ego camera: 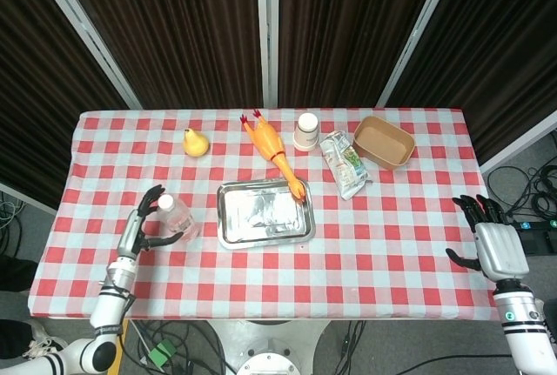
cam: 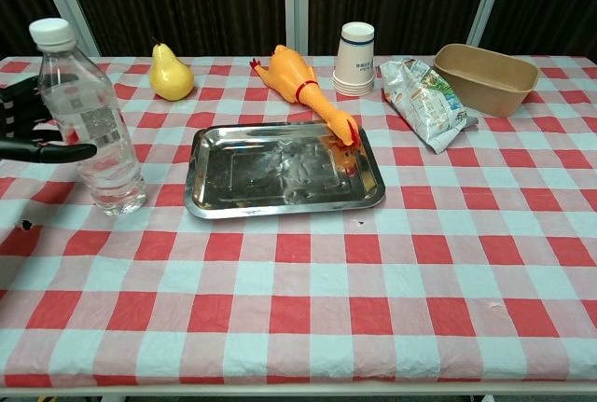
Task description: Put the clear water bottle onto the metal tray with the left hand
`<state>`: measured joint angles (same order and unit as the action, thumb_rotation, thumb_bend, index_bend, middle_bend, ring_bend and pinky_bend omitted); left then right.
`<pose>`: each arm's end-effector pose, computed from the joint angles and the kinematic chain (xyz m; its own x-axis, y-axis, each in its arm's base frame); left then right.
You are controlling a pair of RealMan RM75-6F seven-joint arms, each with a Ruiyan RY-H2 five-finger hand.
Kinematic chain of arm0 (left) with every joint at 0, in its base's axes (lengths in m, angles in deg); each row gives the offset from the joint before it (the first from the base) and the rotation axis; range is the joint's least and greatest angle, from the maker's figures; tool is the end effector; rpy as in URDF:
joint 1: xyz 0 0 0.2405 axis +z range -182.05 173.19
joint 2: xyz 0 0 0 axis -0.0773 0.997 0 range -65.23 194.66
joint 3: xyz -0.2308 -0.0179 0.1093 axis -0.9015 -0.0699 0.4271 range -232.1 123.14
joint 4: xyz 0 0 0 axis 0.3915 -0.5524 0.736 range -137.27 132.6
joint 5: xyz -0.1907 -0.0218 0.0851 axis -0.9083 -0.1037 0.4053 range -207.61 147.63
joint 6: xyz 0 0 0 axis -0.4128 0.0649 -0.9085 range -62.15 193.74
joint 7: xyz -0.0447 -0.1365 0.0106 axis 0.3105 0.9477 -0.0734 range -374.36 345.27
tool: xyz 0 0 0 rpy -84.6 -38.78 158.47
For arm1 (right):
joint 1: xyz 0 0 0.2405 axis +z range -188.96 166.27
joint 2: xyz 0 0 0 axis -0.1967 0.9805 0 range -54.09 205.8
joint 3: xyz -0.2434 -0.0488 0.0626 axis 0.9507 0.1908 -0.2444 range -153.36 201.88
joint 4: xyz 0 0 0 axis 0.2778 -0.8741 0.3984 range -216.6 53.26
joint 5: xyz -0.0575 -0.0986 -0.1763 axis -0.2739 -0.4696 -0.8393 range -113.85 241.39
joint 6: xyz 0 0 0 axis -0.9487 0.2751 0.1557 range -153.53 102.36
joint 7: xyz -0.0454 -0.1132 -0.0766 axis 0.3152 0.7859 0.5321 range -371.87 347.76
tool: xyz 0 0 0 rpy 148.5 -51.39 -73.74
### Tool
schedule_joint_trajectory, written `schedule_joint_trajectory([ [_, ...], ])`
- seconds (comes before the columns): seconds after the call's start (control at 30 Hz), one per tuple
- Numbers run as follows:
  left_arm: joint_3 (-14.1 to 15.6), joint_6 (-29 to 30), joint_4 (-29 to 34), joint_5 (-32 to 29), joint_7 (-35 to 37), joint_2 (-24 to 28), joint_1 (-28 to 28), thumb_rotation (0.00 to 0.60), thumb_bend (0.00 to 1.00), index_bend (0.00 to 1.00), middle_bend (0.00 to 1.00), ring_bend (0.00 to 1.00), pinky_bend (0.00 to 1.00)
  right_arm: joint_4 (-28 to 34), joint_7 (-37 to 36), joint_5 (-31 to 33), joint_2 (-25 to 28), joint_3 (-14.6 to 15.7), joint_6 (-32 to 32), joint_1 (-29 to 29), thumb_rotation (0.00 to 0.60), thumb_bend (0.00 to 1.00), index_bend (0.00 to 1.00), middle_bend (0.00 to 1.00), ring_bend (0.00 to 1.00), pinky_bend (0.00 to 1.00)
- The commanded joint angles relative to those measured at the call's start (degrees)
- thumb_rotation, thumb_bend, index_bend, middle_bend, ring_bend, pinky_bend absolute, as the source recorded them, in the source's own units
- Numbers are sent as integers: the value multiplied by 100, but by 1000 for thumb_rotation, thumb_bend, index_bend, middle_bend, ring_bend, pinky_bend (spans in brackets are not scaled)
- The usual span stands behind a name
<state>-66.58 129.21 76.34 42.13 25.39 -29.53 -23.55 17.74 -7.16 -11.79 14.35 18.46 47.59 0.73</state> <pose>-0.2553 0.2733 -0.0145 -0.6067 0.1640 0.7778 0.7946 0.1541 0.5873 -0.2922 -0.2245 0.1491 0.3695 -0.1293 0.9202 -0.9267 0.0220 0.3752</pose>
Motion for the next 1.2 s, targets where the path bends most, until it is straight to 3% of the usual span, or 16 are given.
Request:
schedule_joint_trajectory([
  [0.03, 5, -48, 31, 4, 52, -1, -14, 600, 0, 150, 278, 162, 214, -6, -3, 15, 1, -7, 0, 1, 600, 125, 122, 99, 0, 11],
  [0.3, -66, -85, 123, -58, 140, -37, -27, 600, 10, 358, 466, 323, 331, -9, -9, 31, 4, -10, -20, 11, 600, 125, 122, 99, 0, 11],
  [0.5, -120, -38, 179, -99, 141, -8, 2, 600, 121, 548, 620, 443, 427, -9, 1, 58, 2, -22, -25, 18, 600, 124, 122, 100, 0, 11],
  [0.77, -246, 45, 384, -89, 108, 71, -15, 600, 153, 564, 629, 461, 446, -25, -10, 58, 3, -11, -22, 10, 600, 125, 122, 100, 0, 11],
  [1.1, -1050, 93, 879, 60, -165, 467, -592, 600, 154, 564, 629, 466, 453, -14, -7, 49, 5, -7, -33, 19, 600, 125, 122, 101, 0, 12],
  [1.2, -990, -3, 880, -90, -376, 584, -599, 600, 153, 563, 629, 478, 466, -20, -3, 63, 5, -9, -48, 25, 600, 125, 122, 101, 0, 12],
])
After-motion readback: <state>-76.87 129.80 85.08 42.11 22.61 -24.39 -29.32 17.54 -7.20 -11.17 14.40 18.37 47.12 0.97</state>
